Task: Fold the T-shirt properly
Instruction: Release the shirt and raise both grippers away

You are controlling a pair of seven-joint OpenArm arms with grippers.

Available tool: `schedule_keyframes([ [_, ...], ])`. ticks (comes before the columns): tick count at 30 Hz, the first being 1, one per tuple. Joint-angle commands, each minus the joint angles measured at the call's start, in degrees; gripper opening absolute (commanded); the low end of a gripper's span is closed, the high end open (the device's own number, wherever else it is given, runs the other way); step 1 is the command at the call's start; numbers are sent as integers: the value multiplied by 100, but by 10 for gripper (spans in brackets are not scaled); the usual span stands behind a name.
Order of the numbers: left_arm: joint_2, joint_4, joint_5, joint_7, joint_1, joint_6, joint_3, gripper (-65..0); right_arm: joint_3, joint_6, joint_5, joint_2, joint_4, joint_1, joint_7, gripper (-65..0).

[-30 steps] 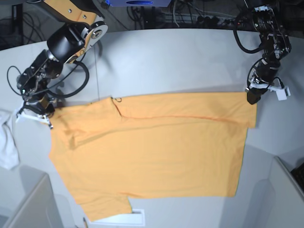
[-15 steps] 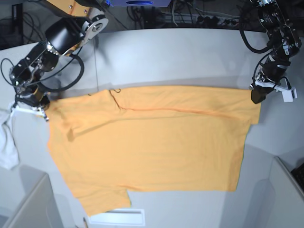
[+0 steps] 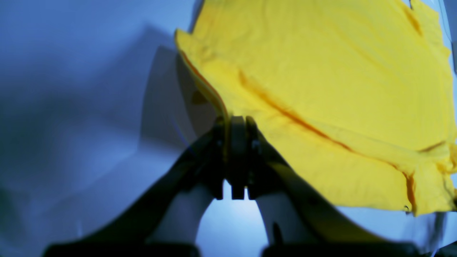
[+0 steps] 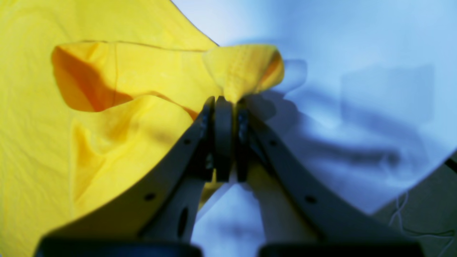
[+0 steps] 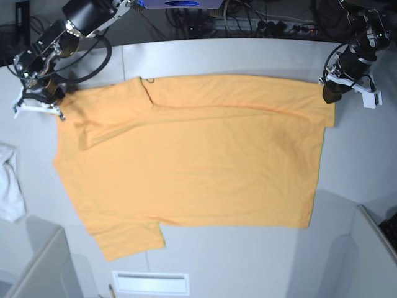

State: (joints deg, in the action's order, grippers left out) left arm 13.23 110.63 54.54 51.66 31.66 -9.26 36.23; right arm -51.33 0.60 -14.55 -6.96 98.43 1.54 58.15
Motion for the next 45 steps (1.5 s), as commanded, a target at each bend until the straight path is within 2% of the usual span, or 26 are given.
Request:
schedule_keyframes([
  [1, 70, 115, 71, -89, 100, -46, 39, -650, 3, -21, -36, 32, 209, 26, -79, -650],
  [7, 70, 159, 71, -80, 443, -46, 39, -650, -5, -29, -36, 6, 447, 334, 282, -650],
  [18, 70, 159, 71, -107, 1111, -46, 39, -650, 21, -29, -36, 15, 456, 861, 290, -650],
  [31, 61, 98, 45, -89, 1164, -46, 48, -650, 30, -29, -36, 15, 456, 896, 299, -650],
  [35, 61, 89, 45, -107, 1164, -37, 48, -650, 12, -29, -36, 32, 456, 853, 625, -650],
  [38, 70, 89, 45, -107, 1190, -37, 127, -650, 21, -29, -36, 24, 587, 844, 651, -453],
  [40, 52, 89, 45, -89, 1190, -46, 426, -530, 21, -29, -36, 15, 842, 879, 651, -375],
  [43, 35, 98, 71, -89, 1190, -46, 918, -331, -14, -29, -36, 15, 1133, 888, 651, -368],
  [45, 35, 98, 71, -89, 1172, -46, 1182, -242, -111, -29, -36, 32, 1238, 888, 651, -365],
])
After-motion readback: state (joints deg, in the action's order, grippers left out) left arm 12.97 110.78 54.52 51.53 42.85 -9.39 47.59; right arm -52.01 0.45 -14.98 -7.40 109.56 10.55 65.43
